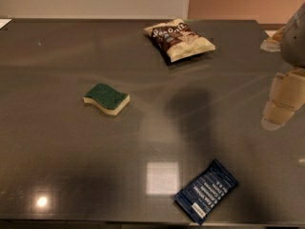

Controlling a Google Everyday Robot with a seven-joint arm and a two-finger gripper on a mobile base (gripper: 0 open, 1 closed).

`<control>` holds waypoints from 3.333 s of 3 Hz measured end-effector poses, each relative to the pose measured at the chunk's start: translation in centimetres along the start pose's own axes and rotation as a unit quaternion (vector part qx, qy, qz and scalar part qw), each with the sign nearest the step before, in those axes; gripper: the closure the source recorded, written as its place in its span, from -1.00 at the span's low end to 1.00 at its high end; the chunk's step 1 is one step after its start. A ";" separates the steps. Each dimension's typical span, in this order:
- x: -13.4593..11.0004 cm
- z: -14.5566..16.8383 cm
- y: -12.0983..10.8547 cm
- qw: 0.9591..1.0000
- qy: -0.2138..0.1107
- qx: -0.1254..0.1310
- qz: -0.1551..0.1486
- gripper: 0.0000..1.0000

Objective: Move sponge near rxbar blueberry

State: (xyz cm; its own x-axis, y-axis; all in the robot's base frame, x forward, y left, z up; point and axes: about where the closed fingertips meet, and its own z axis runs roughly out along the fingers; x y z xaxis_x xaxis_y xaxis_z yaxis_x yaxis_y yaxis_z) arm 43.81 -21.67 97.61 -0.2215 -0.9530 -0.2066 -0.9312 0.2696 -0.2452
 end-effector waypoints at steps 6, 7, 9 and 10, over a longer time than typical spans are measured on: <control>-4.3 2.0 -2.0 0.999 -0.023 -0.021 -0.016 -1.00; -9.8 4.5 -4.4 0.997 -0.053 -0.044 -0.030 -1.00; -18.4 8.6 -5.0 0.991 -0.085 -0.085 -0.057 -1.00; -21.6 10.7 -3.5 0.988 -0.088 -0.098 -0.078 -1.00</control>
Offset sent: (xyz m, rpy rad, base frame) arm 0.1098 0.1162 -0.0170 0.1362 0.0981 0.1607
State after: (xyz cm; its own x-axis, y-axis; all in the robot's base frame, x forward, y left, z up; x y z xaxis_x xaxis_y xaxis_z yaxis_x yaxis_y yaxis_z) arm 54.94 -0.50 92.81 -0.0322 -0.9373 -0.3472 -0.9920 0.0724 -0.1036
